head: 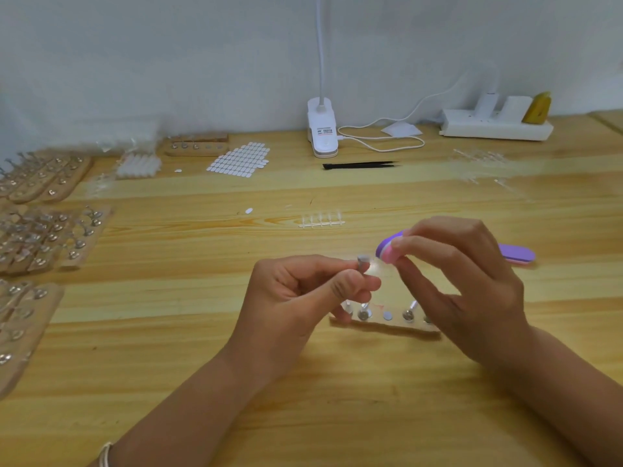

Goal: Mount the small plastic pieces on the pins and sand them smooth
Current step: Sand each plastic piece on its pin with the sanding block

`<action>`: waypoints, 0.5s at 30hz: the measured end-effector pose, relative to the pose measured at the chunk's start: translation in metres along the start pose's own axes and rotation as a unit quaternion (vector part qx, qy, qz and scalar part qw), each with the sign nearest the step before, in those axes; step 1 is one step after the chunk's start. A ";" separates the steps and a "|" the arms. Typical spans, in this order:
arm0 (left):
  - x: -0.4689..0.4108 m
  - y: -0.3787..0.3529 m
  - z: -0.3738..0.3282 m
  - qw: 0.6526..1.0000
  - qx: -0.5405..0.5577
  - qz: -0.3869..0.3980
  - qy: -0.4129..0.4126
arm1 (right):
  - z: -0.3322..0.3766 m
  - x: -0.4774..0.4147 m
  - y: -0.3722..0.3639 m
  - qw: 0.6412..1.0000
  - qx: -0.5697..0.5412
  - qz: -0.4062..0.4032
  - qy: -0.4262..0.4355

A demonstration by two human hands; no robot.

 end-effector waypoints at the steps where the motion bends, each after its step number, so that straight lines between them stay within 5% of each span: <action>1: 0.000 0.000 0.000 1.000 0.006 0.000 0.005 | 0.001 0.000 0.001 1.000 -0.005 -0.007 -0.001; 15: -0.002 -0.004 0.005 0.994 0.036 0.088 0.048 | 0.018 0.006 -0.006 0.996 -0.064 0.031 0.059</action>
Point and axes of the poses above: each hand's wrist, its own x-axis away from the middle knuckle, its own y-axis out of the back of the hand, z = x × y, the point moved 4 cm from there along -x, towards the middle knuckle, and after that the axes turned 10 degrees about -y, right-handed, at the moved point
